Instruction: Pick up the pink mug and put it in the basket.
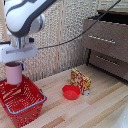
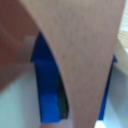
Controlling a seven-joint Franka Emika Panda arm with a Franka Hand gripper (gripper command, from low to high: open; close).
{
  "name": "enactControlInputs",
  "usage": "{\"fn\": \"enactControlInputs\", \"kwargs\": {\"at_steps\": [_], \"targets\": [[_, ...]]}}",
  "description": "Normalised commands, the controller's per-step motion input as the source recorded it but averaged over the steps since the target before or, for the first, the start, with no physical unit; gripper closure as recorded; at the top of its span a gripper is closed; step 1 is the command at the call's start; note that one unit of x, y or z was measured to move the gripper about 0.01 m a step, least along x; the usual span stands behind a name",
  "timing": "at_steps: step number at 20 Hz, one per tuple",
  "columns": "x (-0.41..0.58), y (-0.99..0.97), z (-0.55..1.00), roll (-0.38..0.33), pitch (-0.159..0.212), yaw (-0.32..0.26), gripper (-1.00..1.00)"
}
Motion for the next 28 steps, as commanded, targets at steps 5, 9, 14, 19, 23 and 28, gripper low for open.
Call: {"fn": "enactControlInputs", "kwargs": {"at_steps": [5,9,14,19,23,28], "targets": [[0.023,0.38,-0.38,-0.097,0.045,0.009,1.00],[-0.019,0.40,-0.27,-0.136,0.100,0.000,-1.00],[0.000,0.25,-0.13,-0.081,0.027,0.000,-1.00],[0.000,0.10,0.03,-0.053,0.000,-0.004,-1.00],[0.059,0.01,0.38,-0.015,-0.001,-0.023,-1.00],[0.216,-0.06,0.86,-0.011,0.023,-0.027,-1.00]]}}
